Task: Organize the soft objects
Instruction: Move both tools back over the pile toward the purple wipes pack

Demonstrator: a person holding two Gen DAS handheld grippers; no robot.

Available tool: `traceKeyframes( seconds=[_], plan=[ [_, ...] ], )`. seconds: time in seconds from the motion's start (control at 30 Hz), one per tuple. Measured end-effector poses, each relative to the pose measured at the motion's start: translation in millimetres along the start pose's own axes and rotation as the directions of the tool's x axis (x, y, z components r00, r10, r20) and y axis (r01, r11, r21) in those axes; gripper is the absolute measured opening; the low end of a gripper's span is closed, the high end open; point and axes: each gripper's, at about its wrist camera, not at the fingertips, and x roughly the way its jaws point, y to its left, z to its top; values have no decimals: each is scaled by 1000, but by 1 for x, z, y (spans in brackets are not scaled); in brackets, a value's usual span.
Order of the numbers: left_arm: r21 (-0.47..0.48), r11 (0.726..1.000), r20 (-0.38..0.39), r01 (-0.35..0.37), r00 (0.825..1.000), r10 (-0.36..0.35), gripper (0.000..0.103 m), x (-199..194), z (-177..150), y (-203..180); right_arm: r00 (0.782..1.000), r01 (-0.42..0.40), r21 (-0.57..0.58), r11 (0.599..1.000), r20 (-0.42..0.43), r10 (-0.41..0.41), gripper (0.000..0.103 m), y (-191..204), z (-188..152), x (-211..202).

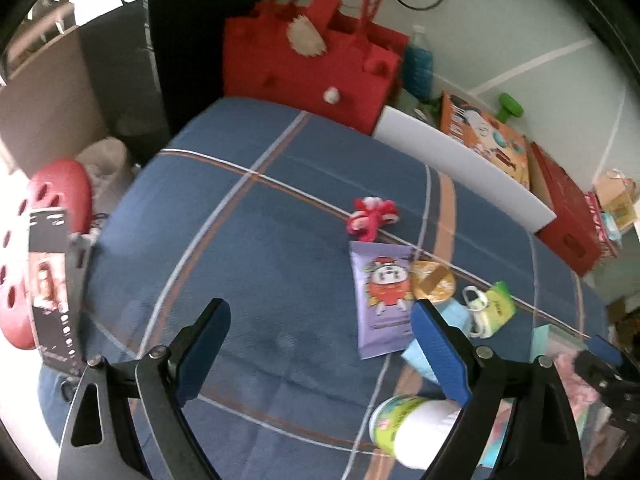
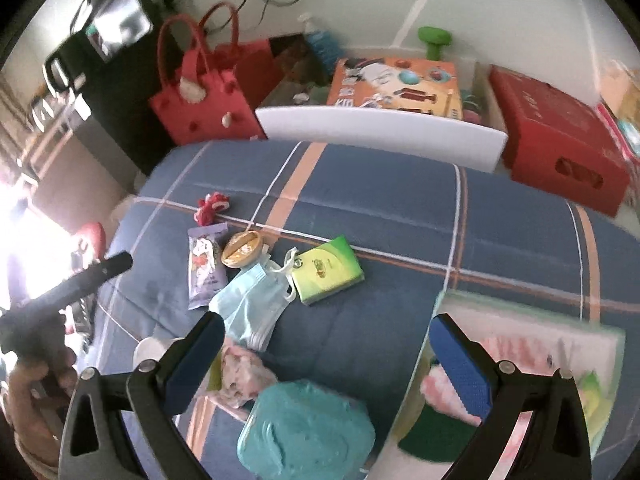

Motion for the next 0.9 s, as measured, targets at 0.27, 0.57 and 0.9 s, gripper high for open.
traceKeyframes(
  seconds=[0.27, 0.57, 0.9],
  plan=[
    [42, 998, -117, 44, 992, -39, 92, 38, 16, -20, 986, 10, -41, 999, -165, -17, 103, -4, 26, 55],
    [14, 998, -217, 63, 974, -59, 92, 83, 26, -31, 963, 48, -96, 994, -259, -72, 99, -10, 35, 102],
    [52, 996, -259, 73, 964, -57, 90, 104, 27, -47, 953, 19, -170, 985, -294, -69, 89, -1, 39, 122]
  ],
)
